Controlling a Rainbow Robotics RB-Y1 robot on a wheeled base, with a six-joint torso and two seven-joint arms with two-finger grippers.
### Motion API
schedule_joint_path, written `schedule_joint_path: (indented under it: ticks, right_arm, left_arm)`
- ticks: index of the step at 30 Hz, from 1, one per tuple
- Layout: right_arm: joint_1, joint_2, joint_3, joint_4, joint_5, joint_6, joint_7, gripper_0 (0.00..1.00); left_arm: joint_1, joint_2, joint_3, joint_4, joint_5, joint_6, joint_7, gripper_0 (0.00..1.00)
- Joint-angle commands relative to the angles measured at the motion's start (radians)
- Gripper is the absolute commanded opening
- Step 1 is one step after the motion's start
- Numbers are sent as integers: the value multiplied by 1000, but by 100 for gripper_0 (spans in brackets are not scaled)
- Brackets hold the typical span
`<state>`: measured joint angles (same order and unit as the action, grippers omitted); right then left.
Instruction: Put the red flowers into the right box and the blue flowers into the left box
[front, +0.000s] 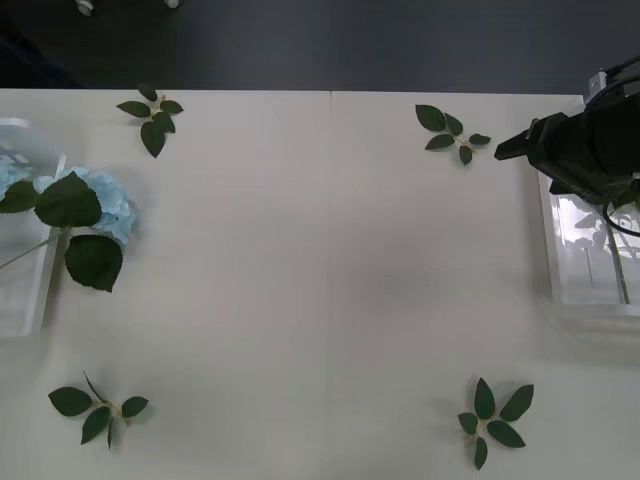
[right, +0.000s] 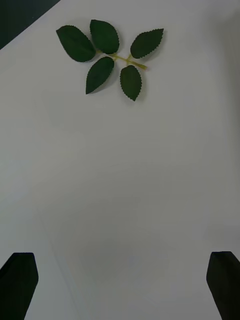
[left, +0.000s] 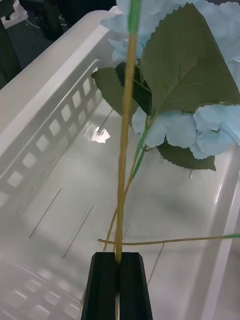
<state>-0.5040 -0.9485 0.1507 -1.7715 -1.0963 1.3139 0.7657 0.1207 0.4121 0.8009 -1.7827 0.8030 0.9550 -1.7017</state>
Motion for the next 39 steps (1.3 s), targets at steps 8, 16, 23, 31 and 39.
schedule_joint_path:
  ticks: [8,16,23,31,39]
  right_arm:
    - [-18,-26,-8,-23,1,-4,296,100]
    - [19,-15,-11,-23,-201,-143,862,100]
    - [108,-16,-37,-25,-421,-206,1239,100]
    - [245,-13,-112,-26,-655,-205,1684,100]
    - [338,-13,-168,-26,-887,-113,1940,100]
  left_arm:
    - [14,50,-9,-23,21,-1,31,94]
    - [77,57,-19,-101,205,1,13,100]
    - [183,59,-77,-294,298,-1,-4,100]
    - [263,59,-172,-449,430,1,-32,100]
    - [277,59,-235,-521,562,47,-167,100]
